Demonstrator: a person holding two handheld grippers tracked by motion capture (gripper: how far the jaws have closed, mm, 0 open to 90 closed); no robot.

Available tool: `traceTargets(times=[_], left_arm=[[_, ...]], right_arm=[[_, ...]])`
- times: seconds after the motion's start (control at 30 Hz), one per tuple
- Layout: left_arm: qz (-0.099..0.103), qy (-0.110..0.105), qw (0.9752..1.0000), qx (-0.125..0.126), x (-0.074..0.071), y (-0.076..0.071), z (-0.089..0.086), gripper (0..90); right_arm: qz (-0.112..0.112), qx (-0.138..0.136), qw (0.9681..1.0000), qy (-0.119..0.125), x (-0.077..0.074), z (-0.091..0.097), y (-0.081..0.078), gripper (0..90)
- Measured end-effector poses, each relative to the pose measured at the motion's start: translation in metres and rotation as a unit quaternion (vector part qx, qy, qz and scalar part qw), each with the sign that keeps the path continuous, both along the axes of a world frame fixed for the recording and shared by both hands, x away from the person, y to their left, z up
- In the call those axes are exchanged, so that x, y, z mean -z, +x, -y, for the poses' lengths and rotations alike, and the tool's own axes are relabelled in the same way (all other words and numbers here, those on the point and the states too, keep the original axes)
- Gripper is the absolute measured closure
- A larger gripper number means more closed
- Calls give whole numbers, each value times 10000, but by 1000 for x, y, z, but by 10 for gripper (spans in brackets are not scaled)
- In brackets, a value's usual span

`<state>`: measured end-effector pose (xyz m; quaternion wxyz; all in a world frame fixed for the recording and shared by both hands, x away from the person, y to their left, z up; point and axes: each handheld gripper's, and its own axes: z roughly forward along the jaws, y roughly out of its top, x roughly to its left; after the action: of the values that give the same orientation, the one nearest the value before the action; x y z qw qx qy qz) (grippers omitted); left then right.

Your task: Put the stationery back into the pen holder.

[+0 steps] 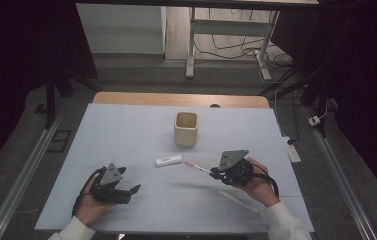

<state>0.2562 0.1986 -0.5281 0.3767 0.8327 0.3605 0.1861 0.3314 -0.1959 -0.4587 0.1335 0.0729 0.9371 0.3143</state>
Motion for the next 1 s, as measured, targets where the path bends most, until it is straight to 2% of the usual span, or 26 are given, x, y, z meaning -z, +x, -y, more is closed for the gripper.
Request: traceTargets(times=[0.4, 0.63, 0.8, 1.0], left_arm=[[22, -4, 10000, 6, -1, 0, 1, 191], [190, -34, 9998, 42, -13, -1, 6, 193], [278, -47, 9993, 244, -26, 1, 18, 194], [407, 54, 9977, 541, -42, 5, 41, 195]], right_arm=[[-19, 87, 10000, 13, 0, -5, 0, 794], [-47, 119, 9999, 62, 0, -7, 1, 794], [-76, 102, 9999, 20, 1, -11, 2, 794], [-90, 60, 9999, -25, 3, -15, 2, 794]])
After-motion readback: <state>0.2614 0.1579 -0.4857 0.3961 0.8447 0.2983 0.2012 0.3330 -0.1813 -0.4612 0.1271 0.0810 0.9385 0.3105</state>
